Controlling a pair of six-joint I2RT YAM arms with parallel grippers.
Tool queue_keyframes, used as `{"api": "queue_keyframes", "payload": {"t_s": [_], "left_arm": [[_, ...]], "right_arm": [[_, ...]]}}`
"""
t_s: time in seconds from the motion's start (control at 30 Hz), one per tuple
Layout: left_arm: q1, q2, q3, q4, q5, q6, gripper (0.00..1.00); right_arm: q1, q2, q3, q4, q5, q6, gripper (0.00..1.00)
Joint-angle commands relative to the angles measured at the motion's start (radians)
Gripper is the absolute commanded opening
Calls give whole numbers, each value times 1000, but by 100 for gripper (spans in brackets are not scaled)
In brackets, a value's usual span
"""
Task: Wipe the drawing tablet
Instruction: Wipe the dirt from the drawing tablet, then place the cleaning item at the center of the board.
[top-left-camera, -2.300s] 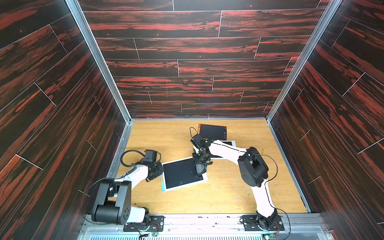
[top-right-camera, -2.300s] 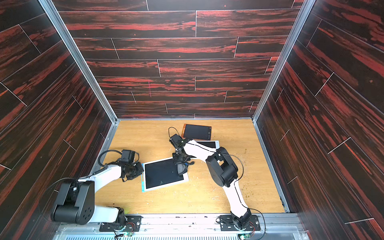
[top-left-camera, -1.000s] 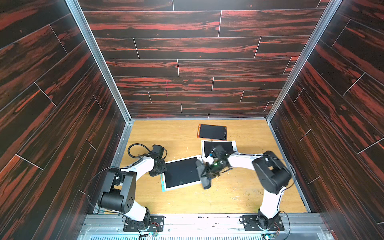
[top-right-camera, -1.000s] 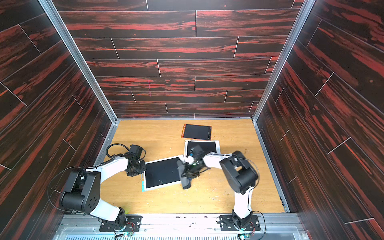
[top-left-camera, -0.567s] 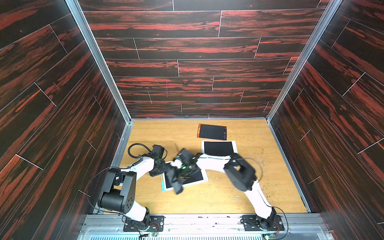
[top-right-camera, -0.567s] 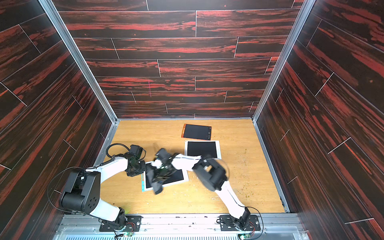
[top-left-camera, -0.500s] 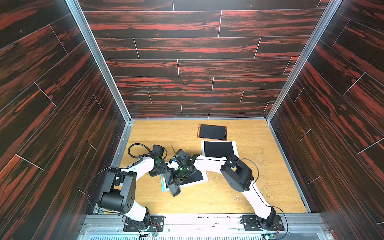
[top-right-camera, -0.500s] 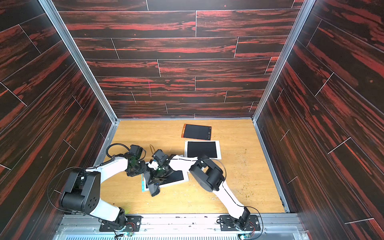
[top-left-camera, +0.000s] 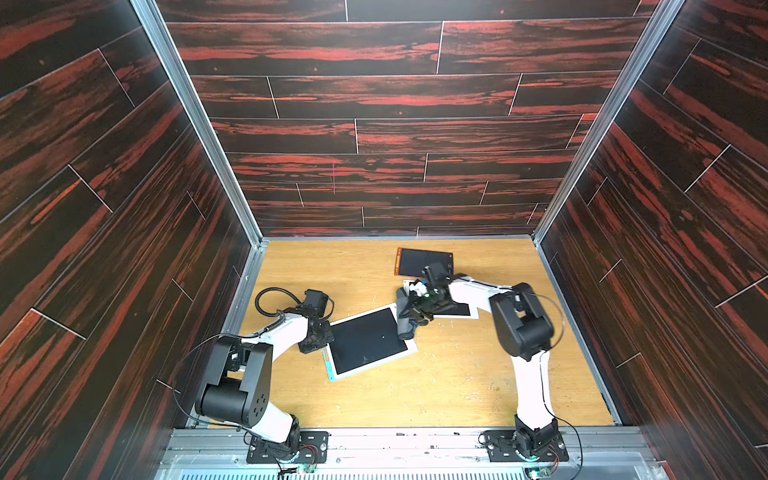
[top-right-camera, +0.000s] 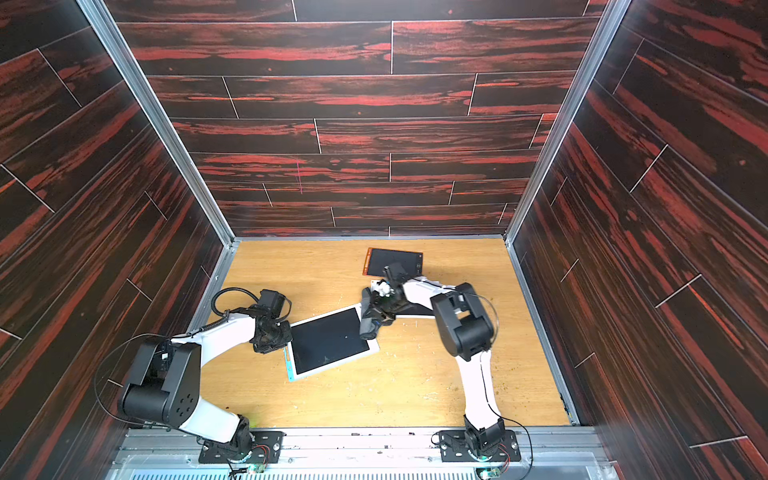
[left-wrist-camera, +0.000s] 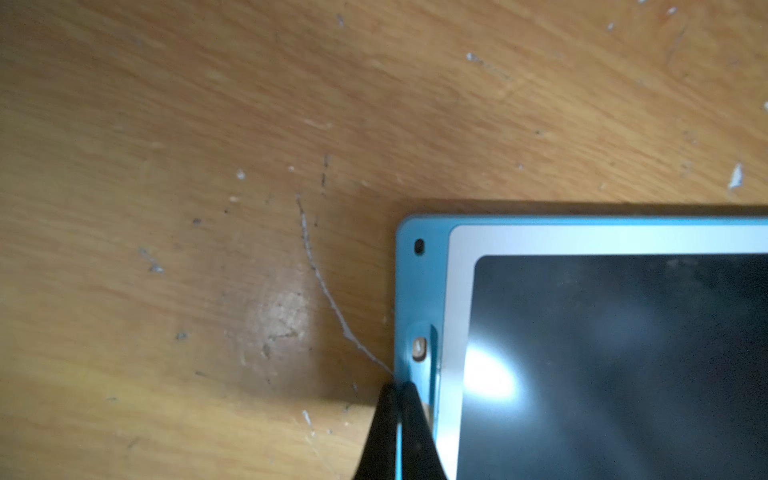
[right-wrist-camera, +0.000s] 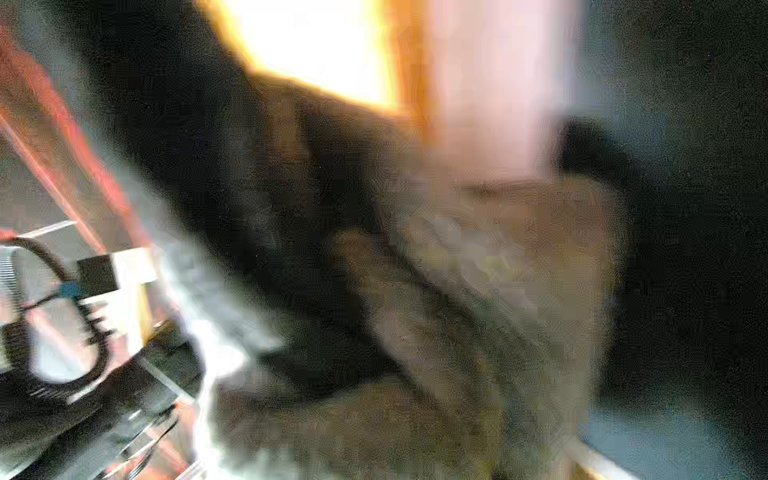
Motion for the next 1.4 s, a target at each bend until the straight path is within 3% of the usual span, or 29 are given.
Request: {"api": "queue_keyframes", "payload": {"t_s": [0.0, 0.17, 0.3, 0.5, 0.63, 0.8, 0.97, 1.1, 1.23, 1.37], "left_arm": [[-1, 23, -37, -55, 10, -5, 5], [0, 28, -34, -54, 11, -5, 5], [-1, 29, -33, -55, 7, -6, 5], [-1, 27, -36, -52, 3, -11, 5], [-1, 24, -36, -52, 2, -12, 5], [-1, 24, -37, -50, 2, -11, 5], [0, 20, -37, -47, 6, -5, 5], [-1, -27, -62, -15, 38, 9, 6], [1, -124, -122, 42, 73, 12, 11], [12, -202, -170, 82, 116, 21, 26]], "right_arm": [[166, 137, 139, -138, 65, -34, 0], [359, 258, 338, -193, 1, -26, 0], [447, 259, 305, -147, -70, -3, 0], [523, 150, 77, -24, -165, 34, 0], [560, 46, -160, 123, -245, 81, 0], [512, -199, -426, 217, -242, 46, 0], [271, -586, -587, 64, -106, -23, 0], [-115, -806, -629, -154, 33, -88, 0], [-445, -845, -582, -349, 421, -128, 0], [-605, -831, -561, -394, 681, -89, 0]]}}
